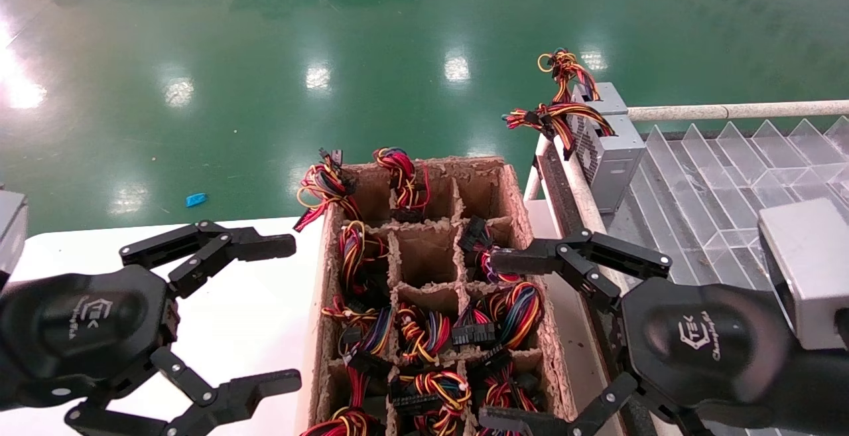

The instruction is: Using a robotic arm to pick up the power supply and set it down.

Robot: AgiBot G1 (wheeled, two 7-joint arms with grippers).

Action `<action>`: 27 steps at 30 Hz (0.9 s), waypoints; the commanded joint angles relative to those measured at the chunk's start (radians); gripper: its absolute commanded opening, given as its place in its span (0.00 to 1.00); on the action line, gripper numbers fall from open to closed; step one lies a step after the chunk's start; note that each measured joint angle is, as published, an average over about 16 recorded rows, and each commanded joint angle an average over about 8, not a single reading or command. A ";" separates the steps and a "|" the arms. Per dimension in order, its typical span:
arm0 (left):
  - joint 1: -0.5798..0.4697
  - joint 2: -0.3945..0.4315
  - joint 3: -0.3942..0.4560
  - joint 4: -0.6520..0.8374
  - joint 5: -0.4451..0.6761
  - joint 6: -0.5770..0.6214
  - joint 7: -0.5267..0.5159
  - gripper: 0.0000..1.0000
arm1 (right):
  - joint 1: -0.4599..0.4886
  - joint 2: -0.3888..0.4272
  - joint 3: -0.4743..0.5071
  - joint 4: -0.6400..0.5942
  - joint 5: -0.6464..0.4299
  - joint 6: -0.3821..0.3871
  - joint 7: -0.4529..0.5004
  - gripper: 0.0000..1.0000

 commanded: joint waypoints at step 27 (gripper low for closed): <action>0.000 0.000 0.000 0.000 0.000 0.000 0.000 1.00 | 0.003 -0.003 0.001 -0.002 -0.007 0.010 -0.001 1.00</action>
